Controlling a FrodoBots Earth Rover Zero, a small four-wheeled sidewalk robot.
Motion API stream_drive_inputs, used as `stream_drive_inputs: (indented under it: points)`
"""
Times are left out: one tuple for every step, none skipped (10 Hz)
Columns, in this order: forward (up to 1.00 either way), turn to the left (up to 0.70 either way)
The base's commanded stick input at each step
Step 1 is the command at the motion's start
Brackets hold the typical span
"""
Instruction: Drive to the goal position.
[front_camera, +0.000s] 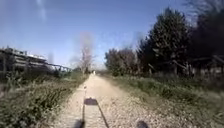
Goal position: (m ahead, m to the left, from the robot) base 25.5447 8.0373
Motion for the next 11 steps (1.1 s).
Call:
stream_drive_inputs:
  points:
    - [0.70,0.00]
    - [0.70,0.00]
    - [0.70,0.00]
    - [0.70,0.00]
    - [0.70,0.00]
    - [0.70,0.00]
    - [0.70,0.07]
    - [0.70,0.23]
    - [0.70,0.28]
    - [0.70,0.00]
    - [0.70,0.00]
